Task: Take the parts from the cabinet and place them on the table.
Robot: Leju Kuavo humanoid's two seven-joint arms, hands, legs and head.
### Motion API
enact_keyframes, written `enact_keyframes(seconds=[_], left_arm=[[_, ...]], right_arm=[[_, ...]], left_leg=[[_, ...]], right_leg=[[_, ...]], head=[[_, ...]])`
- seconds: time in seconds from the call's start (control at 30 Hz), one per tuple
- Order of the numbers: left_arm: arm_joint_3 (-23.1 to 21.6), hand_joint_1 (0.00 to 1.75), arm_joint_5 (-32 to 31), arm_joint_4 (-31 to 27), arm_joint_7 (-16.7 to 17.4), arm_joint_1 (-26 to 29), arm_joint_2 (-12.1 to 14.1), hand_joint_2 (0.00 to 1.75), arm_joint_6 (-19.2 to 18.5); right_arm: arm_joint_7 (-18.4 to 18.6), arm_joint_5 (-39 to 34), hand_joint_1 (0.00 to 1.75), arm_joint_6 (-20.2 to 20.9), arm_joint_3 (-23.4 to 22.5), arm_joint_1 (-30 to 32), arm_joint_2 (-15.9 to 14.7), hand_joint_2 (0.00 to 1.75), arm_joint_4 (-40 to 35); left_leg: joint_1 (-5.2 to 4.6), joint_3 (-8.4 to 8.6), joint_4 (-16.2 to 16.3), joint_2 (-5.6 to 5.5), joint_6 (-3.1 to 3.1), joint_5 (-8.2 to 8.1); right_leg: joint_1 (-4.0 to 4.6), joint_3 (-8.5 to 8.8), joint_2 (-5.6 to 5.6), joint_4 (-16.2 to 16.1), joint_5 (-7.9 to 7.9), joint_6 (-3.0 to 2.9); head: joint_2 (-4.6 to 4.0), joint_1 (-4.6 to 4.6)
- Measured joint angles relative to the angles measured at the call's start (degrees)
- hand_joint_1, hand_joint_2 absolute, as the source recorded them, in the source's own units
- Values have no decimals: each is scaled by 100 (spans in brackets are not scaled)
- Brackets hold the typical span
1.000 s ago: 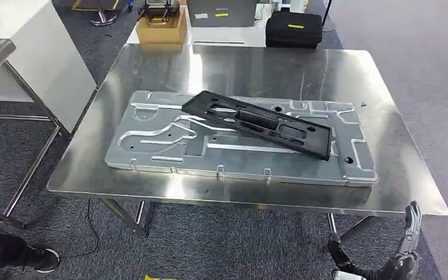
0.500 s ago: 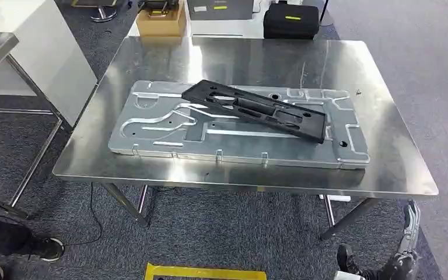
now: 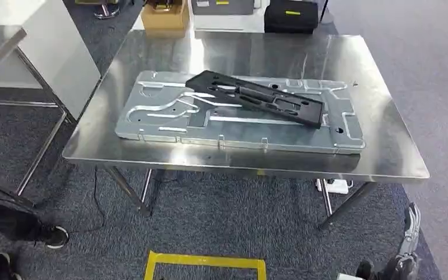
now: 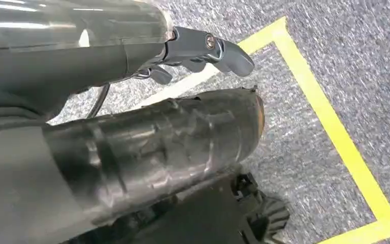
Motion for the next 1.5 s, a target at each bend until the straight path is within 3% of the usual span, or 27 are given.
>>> enact_keyframes(seconds=[0.03, 0.1, 0.17, 0.2, 0.27, 0.33, 0.4, 0.47, 0.53, 0.6, 0.67, 0.7, 0.77, 0.83, 0.87, 0.9, 0.93, 1.03, 1.07, 1.17, 1.2, 1.23, 1.3, 1.37, 1.4, 1.43, 1.5], left_arm=[[7, 0, 0, 0, 0, 2, 0, 0, 0], [9, 0, 11, 0, 0, -16, 2, 0, 0], [9, 0, 18, 0, -4, -18, 0, 0, 0], [11, 0, 20, 0, -6, -13, 0, 0, 0], [13, 0, 33, 0, -6, -13, 2, 0, 0], [13, 0, 33, 0, -9, -14, 2, 0, -2], [13, 0, 33, 0, -11, -18, 2, 0, -2], [13, 0, 37, 0, -17, -27, 2, 0, -2], [26, 0, 53, 0, -28, -5, 2, 0, -2], [53, 0, 57, 0, -26, -14, 4, 0, -7], [74, 0, 70, 0, -11, -5, 2, 0, -15], [90, 0, 88, 0, -9, -5, 4, 0, -20], [116, 0, 103, 0, -6, -4, 4, 0, -28], [118, 0, 114, 0, -6, -6, 11, 0, -35], [118, 0, 114, 0, -6, -13, 18, 0, -35], [120, 0, 116, 0, -8, -24, 31, 0, -35], [122, 0, 118, 0, -11, -26, 35, 0, -35], [153, 0, 158, 0, -13, -10, 48, 0, -50], [160, 0, 158, 0, -13, -15, 50, 0, -55], [166, 0, 158, 0, -17, -22, 59, 0, -74], [168, 0, 155, 0, -17, -20, 61, 0, -76], [175, 0, 153, 0, -15, -15, 63, 0, -76], [179, 0, 142, 0, -13, -15, 63, 0, -79], [181, 0, 136, 0, -13, -13, 63, 0, -79], [181, 0, 136, 0, -13, -9, 63, 0, -79], [184, 0, 136, 0, -13, -8, 63, 0, -79], [188, 0, 136, 0, -13, -19, 63, 0, -81]], right_arm=[[-11, 2, 0, 2, -20, 1, 2, 0, 0], [-24, 6, 0, 15, -70, 6, 2, 0, 2], [-35, 15, 0, 42, -79, 4, 2, 0, 13], [-42, 15, 0, 48, -79, 4, 4, 0, 22], [-52, 19, 0, 74, -94, 2, 2, 0, 37], [-68, 39, 0, 101, -94, -15, 2, 0, 39], [-70, 59, 0, 101, -92, -63, 4, 0, 46], [-72, 79, 0, 101, -92, -72, 20, 0, 50], [-70, 85, 0, 107, -98, -84, 26, 0, 65], [-70, 100, 0, 111, -96, -127, 39, 0, 70], [-66, 133, 0, 114, -85, -137, 44, 0, 83], [-52, 149, 0, 111, -74, -149, 44, 0, 96], [-24, 194, 0, 107, -48, -172, 61, 0, 122], [-13, 212, 0, 100, -28, -186, 76, 0, 133], [-11, 216, 0, 96, -22, -188, 76, 0, 133], [4, 223, 0, 75, -18, -192, 76, 0, 133], [28, 240, 0, 50, 0, -205, 76, 0, 142], [72, 271, 0, -35, 94, -233, 79, 0, 157], [94, 284, 0, -61, 105, -233, 79, 0, 164], [114, 299, 0, -98, 124, -236, 79, 0, 190], [120, 299, 0, -105, 124, -234, 79, 0, 203], [131, 299, 0, -123, 127, -234, 79, 0, 214], [149, 299, 0, -159, 127, -233, 79, 0, 221], [153, 306, 0, -186, 129, -237, 79, 0, 221], [155, 308, 0, -197, 133, -250, 79, 0, 221], [153, 315, 0, -203, 142, -248, 79, 0, 219], [155, 315, 0, -212, 155, -245, 76, 0, 219]], left_leg=[[65, -10, -74, 30, 63, 97], [42, -145, -73, 48, 172, 197], [22, -283, -60, 61, 182, 290], [18, -359, -39, 66, 173, 342], [18, -511, 25, 65, 153, 425], [19, -652, 117, 58, 117, 472], [-5, -756, 231, 49, 61, 504], [7, -765, 228, 52, -13, 567], [7, -809, 231, 37, -91, 619], [43, -982, 620, 9, -134, 82], [63, -1195, 1429, 9, -170, -522], [70, -1263, 1774, 9, -179, -642], [73, -1090, 1844, 9, -176, -390], [72, -497, 1036, 8, -141, 19], [71, -123, 516, 6, -114, 51], [35, 143, 59, 4, -92, -113], [33, 187, -48, 3, -73, -144], [36, 88, -84, 10, 58, -25], [62, 58, -122, 47, 102, 52], [30, -148, -110, 57, 211, 198], [20, -223, -101, 59, 211, 252], [17, -303, -78, 61, 202, 305], [18, -467, 1, 60, 180, 374], [18, -614, 120, 52, 137, 414], [-2, -685, 179, 49, 113, 427], [-5, -718, 224, 50, 76, 446], [15, -756, 225, 53, -2, 528]], right_leg=[[10, -23, 8, 56, -52, 31], [-16, -198, 25, 491, -607, 59], [-32, -428, 26, 1302, -1144, 94], [-34, -489, 26, 1629, -1223, 109], [-51, -263, 25, 1539, -904, 128], [-83, 375, 24, 644, -548, 122], [-30, 800, 39, -96, -746, 89], [-12, 735, 40, -67, -722, 44], [-37, 662, 25, -110, -616, -74], [-36, 520, -5, -111, -505, -175], [-17, 380, -9, -108, -393, -193], [-8, 302, -12, -102, -338, -192], [-2, 137, -19, -80, -227, -178], [-3, 16, -18, -36, -143, -154], [-3, -24, -18, -8, -113, -136], [24, -68, -17, 18, -86, -106], [17, -78, -27, 18, -37, -68], [7, -84, -31, -35, 96, 35], [-5, -119, -18, 50, -24, 52], [-33, -413, 5, 1031, -985, 89], [-36, -490, 6, 1418, -1158, 108], [-38, -497, 7, 1647, -1130, 119], [-53, -205, 6, 1418, -745, 133], [-83, 455, 5, 512, -483, 122], [-55, 711, 10, 73, -674, 99], [-27, 776, 24, -73, -715, 67], [1, 704, 32, -72, -704, 26]], head=[[0, 2], [0, 11], [0, 6], [0, 9], [0, 9], [0, 7], [0, 7], [0, 0], [0, 6], [0, -2], [0, -4], [0, -4], [0, -4], [0, -7], [0, -7], [0, -7], [0, 0], [0, 4], [0, -2], [0, 11], [0, 4], [0, 11], [0, 9], [0, 7], [0, 9], [0, -5], [0, -4]])
